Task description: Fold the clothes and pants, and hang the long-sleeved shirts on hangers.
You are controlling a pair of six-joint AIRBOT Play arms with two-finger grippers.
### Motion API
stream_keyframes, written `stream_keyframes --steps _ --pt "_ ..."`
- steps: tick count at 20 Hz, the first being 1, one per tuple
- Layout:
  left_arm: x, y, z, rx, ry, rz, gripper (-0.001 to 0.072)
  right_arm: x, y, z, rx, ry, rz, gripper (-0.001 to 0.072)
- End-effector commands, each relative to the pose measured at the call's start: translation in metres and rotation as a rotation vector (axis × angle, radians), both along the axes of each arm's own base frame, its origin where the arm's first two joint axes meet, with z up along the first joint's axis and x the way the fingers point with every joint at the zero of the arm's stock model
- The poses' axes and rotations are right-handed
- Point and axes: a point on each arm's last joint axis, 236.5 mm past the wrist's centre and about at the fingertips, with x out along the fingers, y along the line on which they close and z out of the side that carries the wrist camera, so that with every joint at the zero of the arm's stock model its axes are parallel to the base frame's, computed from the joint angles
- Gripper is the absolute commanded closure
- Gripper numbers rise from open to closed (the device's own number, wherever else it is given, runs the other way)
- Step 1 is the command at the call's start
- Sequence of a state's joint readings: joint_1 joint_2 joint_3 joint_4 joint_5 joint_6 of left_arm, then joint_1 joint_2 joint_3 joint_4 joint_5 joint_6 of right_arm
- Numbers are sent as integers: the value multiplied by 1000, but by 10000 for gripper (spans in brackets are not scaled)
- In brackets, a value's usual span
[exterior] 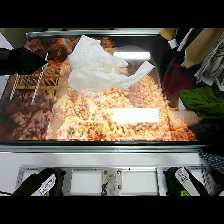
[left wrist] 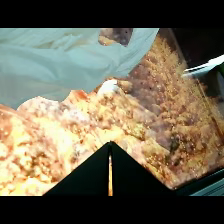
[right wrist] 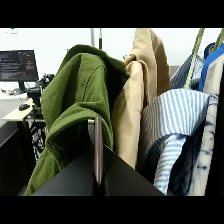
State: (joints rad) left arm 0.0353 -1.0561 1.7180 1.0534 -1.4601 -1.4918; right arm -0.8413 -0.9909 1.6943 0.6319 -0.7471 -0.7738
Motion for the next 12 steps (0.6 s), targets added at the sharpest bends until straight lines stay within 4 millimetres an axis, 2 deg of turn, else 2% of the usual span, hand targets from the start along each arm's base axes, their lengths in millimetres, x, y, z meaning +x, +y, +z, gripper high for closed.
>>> stream_keyframes --steps 1,2,4,5,9,12 --pt "-1 0 -1 2 6 -3 692 1 -2 -7 26 0 0 684" --pt "-1 0 -1 1 7 -3 692 1 -1 -6 24 -4 2 620" --pt "-1 0 -1 2 7 -3 692 0 4 0 9 -15 16 167" --pt "-1 0 -1 2 7 -3 692 0 8 4 2 -29 29 135" --pt "-1 0 -2 2 7 -3 692 8 40 26 -19 -175 188 135" --pt "-1 0 -2 2 7 -3 692 33 78 51 -64 -264 407 135"
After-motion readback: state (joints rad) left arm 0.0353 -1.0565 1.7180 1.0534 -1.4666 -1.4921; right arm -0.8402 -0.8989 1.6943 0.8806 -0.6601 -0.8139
